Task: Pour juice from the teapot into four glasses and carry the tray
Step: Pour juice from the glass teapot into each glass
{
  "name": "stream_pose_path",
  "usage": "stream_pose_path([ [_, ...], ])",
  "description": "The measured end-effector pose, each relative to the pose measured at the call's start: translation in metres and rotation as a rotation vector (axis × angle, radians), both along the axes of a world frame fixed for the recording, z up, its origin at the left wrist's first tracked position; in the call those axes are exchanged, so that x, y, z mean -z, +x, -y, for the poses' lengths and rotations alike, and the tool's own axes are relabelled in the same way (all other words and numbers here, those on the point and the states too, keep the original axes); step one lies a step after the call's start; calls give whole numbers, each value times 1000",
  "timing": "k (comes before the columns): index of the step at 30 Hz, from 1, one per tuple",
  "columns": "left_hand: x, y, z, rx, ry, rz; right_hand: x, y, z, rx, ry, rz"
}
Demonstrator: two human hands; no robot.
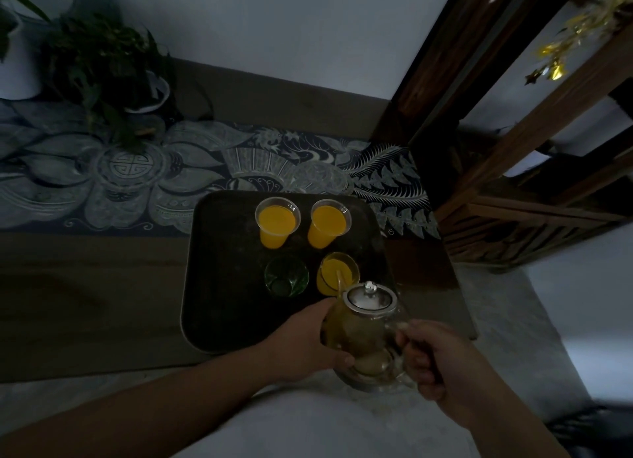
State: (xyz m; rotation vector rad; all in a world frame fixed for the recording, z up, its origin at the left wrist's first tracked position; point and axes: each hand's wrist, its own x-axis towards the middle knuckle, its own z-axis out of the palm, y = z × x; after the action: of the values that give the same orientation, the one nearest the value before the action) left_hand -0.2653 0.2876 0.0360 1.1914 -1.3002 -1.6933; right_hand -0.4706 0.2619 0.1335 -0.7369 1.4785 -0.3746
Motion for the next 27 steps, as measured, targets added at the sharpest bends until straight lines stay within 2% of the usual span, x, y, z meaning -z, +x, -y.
stream_pose_path([
  [8, -37, 13, -11, -62, -167, -29, -16, 8, 3, -89, -34, 51],
  [12, -42, 21, -14, -100, -236, 25, -24, 18, 8, -149, -36, 13],
  [16, -35, 25, -19, -159, -229, 131, -29, 26, 14, -193, -35, 9],
  [27, -6, 27, -24, -250, -73, 217, -24, 37, 23, -302, -56, -26],
])
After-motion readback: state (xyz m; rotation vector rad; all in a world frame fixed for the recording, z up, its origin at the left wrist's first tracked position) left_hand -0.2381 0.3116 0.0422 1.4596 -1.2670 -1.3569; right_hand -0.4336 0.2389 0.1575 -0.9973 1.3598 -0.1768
